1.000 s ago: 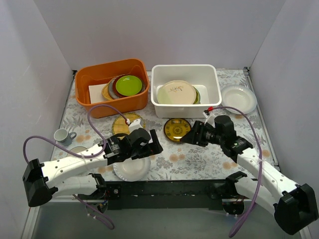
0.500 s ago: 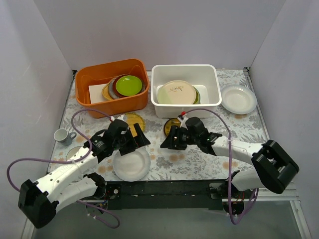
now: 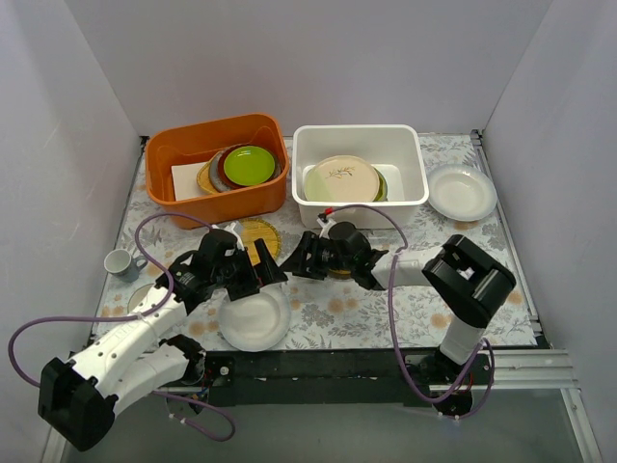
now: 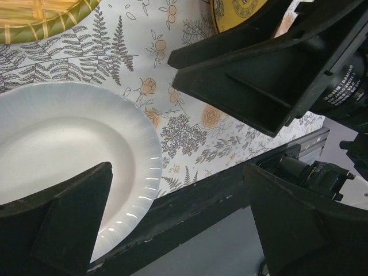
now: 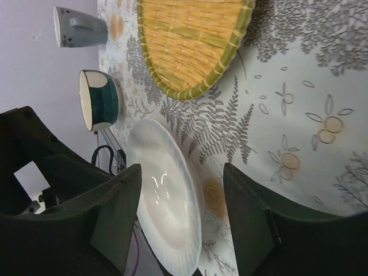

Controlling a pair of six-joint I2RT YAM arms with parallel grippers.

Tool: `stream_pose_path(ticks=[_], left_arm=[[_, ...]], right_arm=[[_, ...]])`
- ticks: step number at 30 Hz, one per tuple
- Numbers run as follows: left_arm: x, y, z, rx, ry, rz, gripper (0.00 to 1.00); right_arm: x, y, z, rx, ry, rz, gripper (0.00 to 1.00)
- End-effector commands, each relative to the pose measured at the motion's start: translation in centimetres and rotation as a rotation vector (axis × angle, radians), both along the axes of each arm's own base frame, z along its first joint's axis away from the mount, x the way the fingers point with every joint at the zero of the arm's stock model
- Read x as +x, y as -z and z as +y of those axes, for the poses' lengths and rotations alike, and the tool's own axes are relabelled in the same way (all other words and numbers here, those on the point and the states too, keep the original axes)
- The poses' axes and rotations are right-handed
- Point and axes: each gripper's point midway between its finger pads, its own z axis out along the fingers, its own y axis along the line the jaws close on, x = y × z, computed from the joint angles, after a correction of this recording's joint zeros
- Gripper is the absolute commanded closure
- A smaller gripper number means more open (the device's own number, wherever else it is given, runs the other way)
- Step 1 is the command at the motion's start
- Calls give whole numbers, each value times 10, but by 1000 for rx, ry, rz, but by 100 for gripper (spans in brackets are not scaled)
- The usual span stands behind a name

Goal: Place the plates into the plastic bin on the countertop
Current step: Pick up the plate at the center of the board.

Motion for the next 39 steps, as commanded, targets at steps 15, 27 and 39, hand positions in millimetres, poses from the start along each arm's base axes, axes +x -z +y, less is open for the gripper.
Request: stream_pose_path(ticks=[15, 27, 39], left_arm=[[1, -53, 3, -21, 52, -96, 2], [-6, -60, 7, -21, 60, -110, 2], [-10, -54, 12, 4, 53, -100, 2]], right_arm=[[38, 7, 31, 171, 241, 6, 37], [49, 31, 53, 181, 298, 90, 44], [62, 48, 58, 191, 300, 137, 56]])
